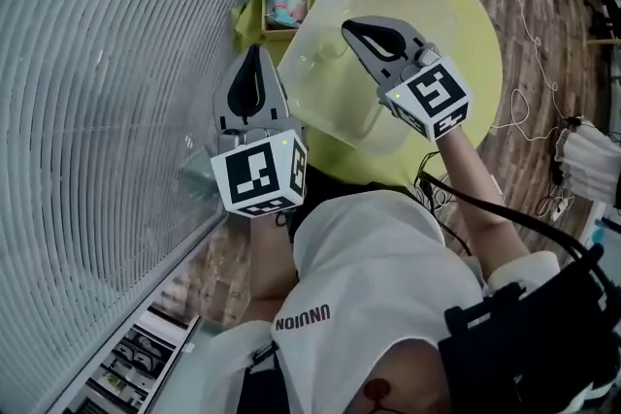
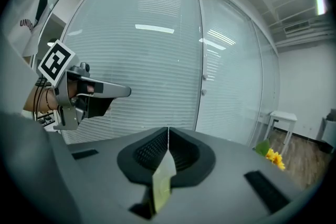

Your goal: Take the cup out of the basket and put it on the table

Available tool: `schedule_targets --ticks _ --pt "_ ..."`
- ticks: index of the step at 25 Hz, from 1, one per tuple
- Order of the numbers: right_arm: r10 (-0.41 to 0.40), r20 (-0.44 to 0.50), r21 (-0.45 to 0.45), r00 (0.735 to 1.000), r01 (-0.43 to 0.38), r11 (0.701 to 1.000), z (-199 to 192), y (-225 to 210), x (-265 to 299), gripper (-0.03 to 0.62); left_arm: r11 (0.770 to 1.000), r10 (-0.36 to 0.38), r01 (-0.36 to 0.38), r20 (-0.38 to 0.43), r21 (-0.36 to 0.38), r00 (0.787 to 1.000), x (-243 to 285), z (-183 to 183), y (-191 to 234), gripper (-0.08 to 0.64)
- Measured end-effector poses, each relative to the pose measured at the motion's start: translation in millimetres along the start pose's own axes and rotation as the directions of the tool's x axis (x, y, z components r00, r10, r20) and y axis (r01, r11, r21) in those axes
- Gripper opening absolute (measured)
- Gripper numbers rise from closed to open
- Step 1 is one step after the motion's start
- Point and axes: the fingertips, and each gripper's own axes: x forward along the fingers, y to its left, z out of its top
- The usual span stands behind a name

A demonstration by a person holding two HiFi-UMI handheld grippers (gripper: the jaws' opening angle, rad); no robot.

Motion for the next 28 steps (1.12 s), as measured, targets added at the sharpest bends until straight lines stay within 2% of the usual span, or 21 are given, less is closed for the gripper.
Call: schedule_targets --ticks 10,14,28 --pt "0.054 -0.163 -0.038 0.985 -0.061 0.997 -36.8 4.0 41.4 0.025 0.992 -0.123 0.122 -0.034 -0.008 0.992 31.2 -10.9 9.1 0.012" --pt "0.075 -0.243 -0.047 0.967 -0.089 0.995 -60.6 6.5 51.4 0.101 0.988 -0.151 0.151 -0.042 -0.014 0.988 42.3 -16.0 8.7 0.012" --pt "0.143 -0.442 -0.059 0.885 -0.188 0.98 -122.1 16.1 75.9 0.106 0.989 -0.146 0.144 -0.058 -0.045 0.988 54.8 -20.6 23.5 0.012"
